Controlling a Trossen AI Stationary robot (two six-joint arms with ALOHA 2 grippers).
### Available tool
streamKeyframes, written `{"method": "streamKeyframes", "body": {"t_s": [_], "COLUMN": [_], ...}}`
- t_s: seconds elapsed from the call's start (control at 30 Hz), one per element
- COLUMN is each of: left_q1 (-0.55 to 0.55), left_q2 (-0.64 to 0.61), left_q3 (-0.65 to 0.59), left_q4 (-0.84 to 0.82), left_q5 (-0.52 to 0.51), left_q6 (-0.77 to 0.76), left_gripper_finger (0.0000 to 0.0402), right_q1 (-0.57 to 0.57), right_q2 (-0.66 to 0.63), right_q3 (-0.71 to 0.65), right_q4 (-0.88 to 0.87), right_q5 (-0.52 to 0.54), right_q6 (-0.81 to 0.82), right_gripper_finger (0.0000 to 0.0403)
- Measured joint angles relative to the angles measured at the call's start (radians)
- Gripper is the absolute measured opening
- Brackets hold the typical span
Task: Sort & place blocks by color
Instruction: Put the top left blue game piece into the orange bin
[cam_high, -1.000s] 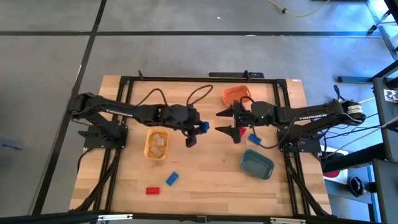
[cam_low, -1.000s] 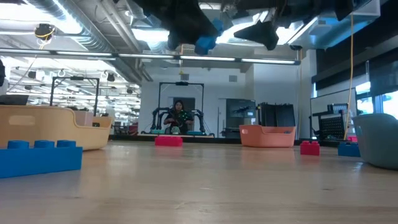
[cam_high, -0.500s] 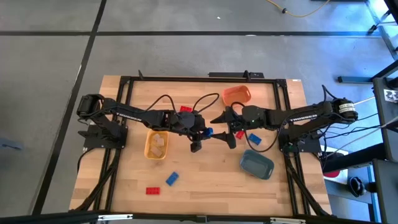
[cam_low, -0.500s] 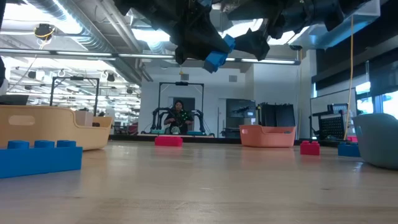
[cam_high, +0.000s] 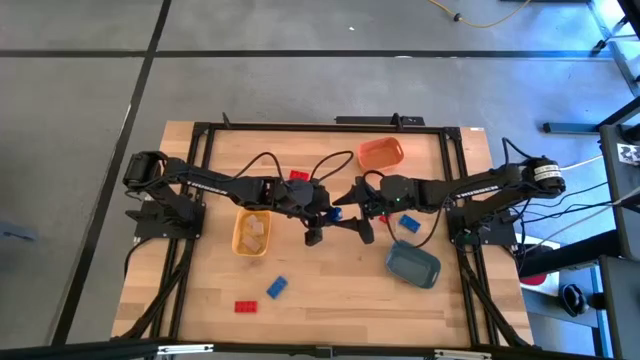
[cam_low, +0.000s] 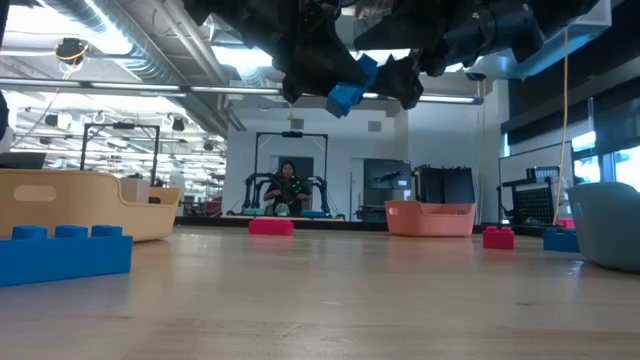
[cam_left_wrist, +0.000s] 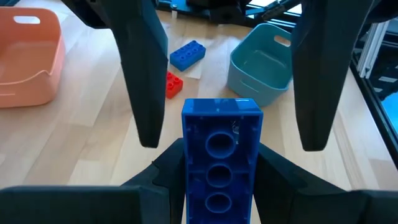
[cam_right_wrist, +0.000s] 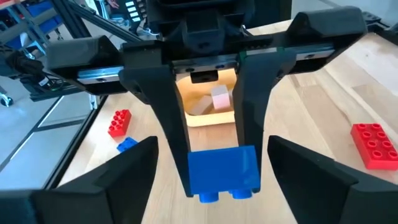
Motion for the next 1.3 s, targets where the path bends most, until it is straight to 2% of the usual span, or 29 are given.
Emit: {"method": "streamKeyframes", "body": {"t_s": [0.13,0.33,0.4,0.53,0.77,0.93,1.17,1.3], "left_q1": [0.0,-0.002,-0.002,-0.002,0.011,0.035,0.087,0.089], "left_q2": [0.0,0.0,0.0,0.0,-0.013,-0.057,-0.238,-0.362], "left_q3": [0.0,0.0,0.0,0.0,0.0,0.002,0.001,-0.049], "left_q4": [0.0,-0.001,-0.002,-0.002,-0.012,-0.1,-0.278,-0.212], "left_q5": [0.003,0.013,0.02,0.017,0.046,0.078,0.048,-0.041], "left_q6": [0.0,0.001,0.0,0.001,0.003,0.0,-0.024,-0.022], "left_gripper_finger": [0.0128,0.0128,0.0128,0.013,0.0179,0.0191,0.0193,0.0191], "right_q1": [0.004,0.021,0.025,0.026,0.026,0.016,-0.008,-0.014], "right_q2": [-0.002,-0.003,-0.004,-0.004,-0.024,-0.125,-0.304,-0.396], "right_q3": [0.0,0.0,0.0,0.0,0.0,0.0,-0.001,-0.001], "right_q4": [0.0,-0.029,-0.034,-0.036,-0.063,-0.237,-0.521,-0.607], "right_q5": [0.0,0.007,0.009,0.007,0.007,0.025,0.098,0.158], "right_q6": [-0.001,-0.007,-0.009,-0.009,-0.009,-0.033,-0.053,-0.05], "right_gripper_finger": [0.0272,0.0168,0.0144,0.0142,0.0145,0.0144,0.0144,0.0144]}}
